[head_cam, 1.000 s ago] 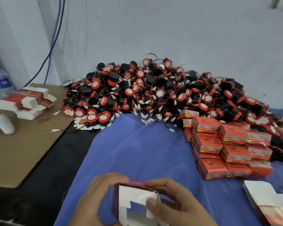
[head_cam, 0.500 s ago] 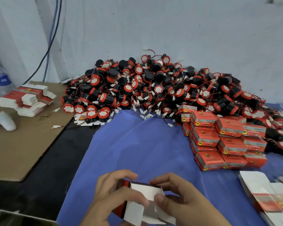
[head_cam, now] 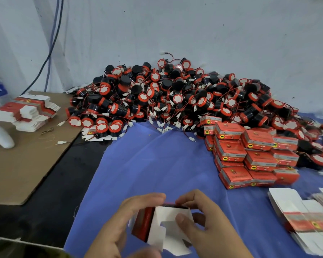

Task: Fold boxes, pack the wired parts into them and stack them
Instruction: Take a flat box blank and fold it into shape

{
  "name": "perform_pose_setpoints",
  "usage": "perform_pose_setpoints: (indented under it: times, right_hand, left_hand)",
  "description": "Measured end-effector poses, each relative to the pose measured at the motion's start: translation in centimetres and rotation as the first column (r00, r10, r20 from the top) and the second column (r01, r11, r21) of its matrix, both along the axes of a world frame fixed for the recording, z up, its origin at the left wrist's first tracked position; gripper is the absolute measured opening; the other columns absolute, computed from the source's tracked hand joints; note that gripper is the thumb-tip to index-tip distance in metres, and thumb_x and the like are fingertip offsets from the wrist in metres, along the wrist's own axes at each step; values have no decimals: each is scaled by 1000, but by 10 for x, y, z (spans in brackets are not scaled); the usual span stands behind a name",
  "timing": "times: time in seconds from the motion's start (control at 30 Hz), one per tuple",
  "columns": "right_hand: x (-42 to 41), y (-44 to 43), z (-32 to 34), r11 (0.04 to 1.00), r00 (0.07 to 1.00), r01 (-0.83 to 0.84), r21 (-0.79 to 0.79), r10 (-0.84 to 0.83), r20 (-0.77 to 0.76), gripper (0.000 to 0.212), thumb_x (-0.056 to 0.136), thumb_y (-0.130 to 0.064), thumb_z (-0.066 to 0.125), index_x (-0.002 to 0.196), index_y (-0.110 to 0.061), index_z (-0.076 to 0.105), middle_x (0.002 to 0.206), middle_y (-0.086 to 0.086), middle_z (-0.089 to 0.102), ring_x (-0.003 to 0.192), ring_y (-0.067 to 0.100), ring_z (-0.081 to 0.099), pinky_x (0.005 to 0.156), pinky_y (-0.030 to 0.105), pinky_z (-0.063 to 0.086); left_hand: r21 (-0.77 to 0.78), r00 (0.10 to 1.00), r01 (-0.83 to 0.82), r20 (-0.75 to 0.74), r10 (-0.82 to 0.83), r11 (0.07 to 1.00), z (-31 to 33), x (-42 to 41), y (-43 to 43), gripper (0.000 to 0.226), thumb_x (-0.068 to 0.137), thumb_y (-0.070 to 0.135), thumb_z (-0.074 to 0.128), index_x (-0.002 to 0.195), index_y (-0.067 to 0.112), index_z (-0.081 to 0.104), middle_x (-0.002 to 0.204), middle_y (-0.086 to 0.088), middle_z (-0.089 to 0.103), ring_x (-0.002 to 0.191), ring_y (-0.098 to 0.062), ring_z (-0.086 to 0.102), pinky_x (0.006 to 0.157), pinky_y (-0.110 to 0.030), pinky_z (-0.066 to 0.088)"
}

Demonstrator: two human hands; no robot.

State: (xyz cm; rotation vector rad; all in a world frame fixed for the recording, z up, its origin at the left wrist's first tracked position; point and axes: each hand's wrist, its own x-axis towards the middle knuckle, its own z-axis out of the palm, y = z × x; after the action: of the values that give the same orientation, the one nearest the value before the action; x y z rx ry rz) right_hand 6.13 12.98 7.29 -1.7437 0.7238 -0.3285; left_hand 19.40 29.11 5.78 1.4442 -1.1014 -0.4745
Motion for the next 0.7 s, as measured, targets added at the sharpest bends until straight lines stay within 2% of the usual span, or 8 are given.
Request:
perform_pose_setpoints:
  times: [0.1, 0.2, 0.3, 0.37, 0.43, 0.47, 0.57, 0.7]
  right_hand:
    - [-1, 6, 2, 1000, 1000, -3, -29, 4, 28, 26, 88, -9, 73, 86, -34, 67, 90, -10, 70, 74, 9, 71, 54, 23, 56]
    - [-1, 13, -1, 998, 999, 3, -69, 0, 52, 26, 88, -15, 73, 86, -40, 67, 92, -15, 69, 78, 11, 71, 53, 26, 57]
    - [-6, 17, 2, 995, 993, -58, 82, 49, 108, 19, 85, -37, 75, 103, -43, 72, 103, -15, 70, 89, 8, 71, 68, 28, 61]
    - [-14, 14, 3, 953, 978, -131, 271, 79, 194, 39, 76, -50, 73, 114, -44, 73, 111, -11, 72, 102, 9, 71, 84, 33, 60]
    - [-19, 11, 9, 910, 956, -205, 362, 107, 273, 37, 82, -40, 80, 118, -39, 74, 118, -7, 72, 112, 13, 68, 88, 36, 60]
    - [-19, 10, 8, 924, 952, -212, 317, 122, 281, 36, 85, -32, 80, 119, -37, 74, 120, -7, 71, 113, 14, 67, 87, 36, 60]
    - [-12, 10, 2, 978, 963, -135, 161, 91, 255, 39, 78, -27, 76, 113, -43, 72, 116, -12, 71, 105, 12, 69, 85, 39, 61]
    - [-6, 18, -8, 995, 949, -32, 90, 2, 316, 38, 83, -7, 79, 96, -41, 68, 102, -9, 74, 90, 12, 72, 67, 26, 57]
  left_hand:
    - [-16, 995, -76, -73, 75, 997, -5, 3, -4, 59, 69, 74, 74, 120, 46, 66, 131, 7, 66, 126, -8, 59, 102, -28, 49]
    - [-14, 977, -165, -140, 161, 986, -8, -1, -8, 53, 64, 60, 83, 112, 41, 72, 119, 4, 72, 111, -9, 67, 91, -21, 53]
    - [-29, 946, -254, -215, 243, 967, -9, -2, -10, 35, 69, 28, 81, 103, 31, 77, 104, -1, 75, 99, -15, 70, 84, -19, 54]
    - [-6, 927, -250, -290, 237, 968, -13, 1, -7, 36, 70, 21, 77, 106, 27, 76, 91, -5, 73, 88, -20, 70, 77, -20, 55]
    - [-12, 896, -231, -392, 208, 973, -12, 3, -4, 38, 69, 22, 80, 107, 24, 76, 89, -6, 73, 85, -22, 70, 74, -20, 56]
    - [-22, 893, -229, -402, 201, 973, -12, 2, -4, 38, 69, 23, 82, 106, 24, 76, 89, -5, 73, 84, -21, 70, 74, -20, 56]
    - [-74, 935, -279, -249, 253, 957, -9, -6, -6, 25, 76, 16, 84, 96, 30, 78, 101, 0, 75, 90, -11, 70, 78, -13, 53]
    - [-151, 967, -254, -9, 255, 955, -3, -16, -10, 27, 74, 19, 79, 92, 39, 74, 103, 7, 73, 100, -11, 68, 84, -18, 53]
